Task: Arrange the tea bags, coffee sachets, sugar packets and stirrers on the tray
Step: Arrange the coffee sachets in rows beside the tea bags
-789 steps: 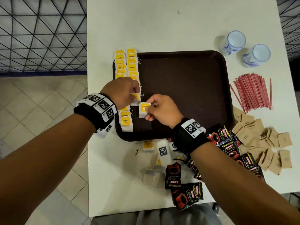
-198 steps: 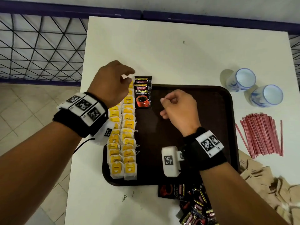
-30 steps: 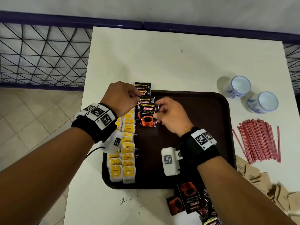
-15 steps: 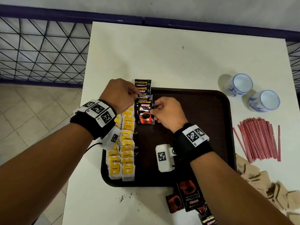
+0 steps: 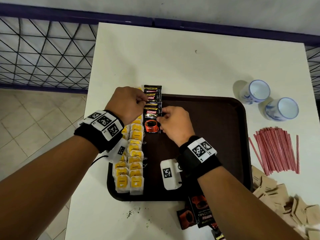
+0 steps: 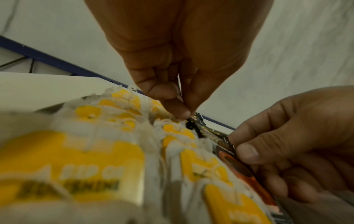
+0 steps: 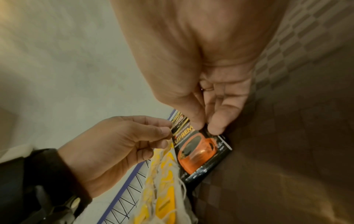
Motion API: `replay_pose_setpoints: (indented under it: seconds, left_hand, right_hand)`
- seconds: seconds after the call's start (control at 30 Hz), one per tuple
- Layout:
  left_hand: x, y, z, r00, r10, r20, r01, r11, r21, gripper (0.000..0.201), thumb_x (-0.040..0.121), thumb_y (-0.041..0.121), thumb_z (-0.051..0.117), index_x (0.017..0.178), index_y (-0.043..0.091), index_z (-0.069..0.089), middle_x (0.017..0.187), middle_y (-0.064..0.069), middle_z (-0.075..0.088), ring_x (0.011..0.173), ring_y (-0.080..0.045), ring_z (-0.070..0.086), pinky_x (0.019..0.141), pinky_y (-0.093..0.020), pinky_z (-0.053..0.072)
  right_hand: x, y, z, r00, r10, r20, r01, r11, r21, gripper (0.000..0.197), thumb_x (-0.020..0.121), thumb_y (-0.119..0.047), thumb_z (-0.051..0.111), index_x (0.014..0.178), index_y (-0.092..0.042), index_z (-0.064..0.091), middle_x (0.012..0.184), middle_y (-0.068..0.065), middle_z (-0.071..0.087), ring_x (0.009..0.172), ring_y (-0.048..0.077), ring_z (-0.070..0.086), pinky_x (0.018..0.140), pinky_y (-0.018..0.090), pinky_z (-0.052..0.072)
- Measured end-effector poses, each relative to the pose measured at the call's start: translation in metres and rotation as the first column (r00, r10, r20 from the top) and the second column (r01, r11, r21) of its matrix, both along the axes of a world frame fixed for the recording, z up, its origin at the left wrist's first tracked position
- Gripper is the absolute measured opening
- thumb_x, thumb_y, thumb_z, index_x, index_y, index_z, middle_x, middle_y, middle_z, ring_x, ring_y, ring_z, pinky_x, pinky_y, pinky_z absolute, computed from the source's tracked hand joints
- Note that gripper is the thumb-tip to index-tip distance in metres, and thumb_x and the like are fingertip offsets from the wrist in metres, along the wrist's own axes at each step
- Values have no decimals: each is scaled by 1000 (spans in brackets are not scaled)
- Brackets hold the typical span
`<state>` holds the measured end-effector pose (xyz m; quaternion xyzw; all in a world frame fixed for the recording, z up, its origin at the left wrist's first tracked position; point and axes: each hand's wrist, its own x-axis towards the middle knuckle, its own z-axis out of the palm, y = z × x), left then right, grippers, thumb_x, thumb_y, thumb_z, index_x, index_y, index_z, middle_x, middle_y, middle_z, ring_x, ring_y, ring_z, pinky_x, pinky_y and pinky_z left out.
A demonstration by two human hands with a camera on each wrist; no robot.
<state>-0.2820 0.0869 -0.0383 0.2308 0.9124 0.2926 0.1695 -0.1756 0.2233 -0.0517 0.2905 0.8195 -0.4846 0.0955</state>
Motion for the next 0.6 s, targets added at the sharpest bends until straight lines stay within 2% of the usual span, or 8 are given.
replay_pose_setpoints:
  seconds: [0.17, 0.27, 0.3, 0.37, 0.43, 0.5, 0.6]
  left_hand:
    - [0, 0, 0, 1000, -1, -13, 1, 1000, 11, 17, 86, 13, 65, 98, 16, 76, 94, 0, 74, 86, -12, 66, 80, -15, 42]
    - [-1, -1, -2, 1000, 6, -23, -6, 999, 33, 17, 84, 12, 64, 97, 18, 74, 91, 2, 72, 73, -4, 57, 69, -7, 38]
    - [-1, -1, -3, 999, 17, -36, -15, 999, 42, 17, 84, 12, 64, 96, 19, 72, 91, 2, 71, 70, -2, 54, 67, -7, 37]
    - [-3, -1, -4, 997, 40, -69, -37, 998, 48, 18, 83, 13, 64, 99, 19, 70, 95, 1, 68, 72, -6, 53, 70, -18, 41]
    - [-3, 0, -3, 994, 56, -94, -52, 998, 38, 21, 84, 13, 62, 104, 18, 67, 101, -1, 66, 85, -17, 58, 77, -29, 46]
    - [-2, 1, -3, 993, 61, -99, -58, 998, 29, 24, 85, 13, 61, 108, 18, 66, 105, -1, 68, 94, -21, 62, 81, -32, 48]
    - [-2, 2, -6, 995, 63, -83, -61, 998, 20, 26, 86, 12, 58, 110, 18, 64, 105, 2, 71, 95, -21, 64, 82, -32, 50]
  right_hand:
    - [0, -3, 4, 1000, 22, -20, -22, 999, 28, 23, 95, -8, 62, 116, -4, 70, 84, 10, 74, 78, 26, 72, 82, 45, 60]
    - [1, -3, 4, 999, 31, -32, -29, 999, 41, 22, 96, -8, 60, 114, -6, 71, 88, 8, 74, 79, 22, 71, 81, 39, 60]
    - [1, -3, 4, 999, 32, -30, -31, 999, 41, 23, 96, -8, 60, 116, -6, 70, 90, 8, 74, 81, 22, 71, 82, 38, 59]
    - [1, -2, 3, 999, 42, -31, -40, 998, 46, 23, 95, -7, 60, 116, -8, 70, 95, 7, 75, 86, 21, 71, 84, 35, 59]
    - [2, -2, 2, 999, 44, -29, -43, 998, 43, 23, 95, -7, 60, 114, -9, 71, 97, 5, 75, 88, 18, 71, 85, 33, 59]
    - [3, -3, 2, 999, 49, -24, -48, 998, 40, 24, 95, -7, 59, 116, -9, 71, 100, 6, 75, 90, 17, 70, 86, 31, 58]
    - [3, -2, 3, 998, 55, -33, -54, 998, 40, 25, 96, -7, 60, 118, -8, 70, 104, 7, 74, 95, 18, 70, 88, 31, 56]
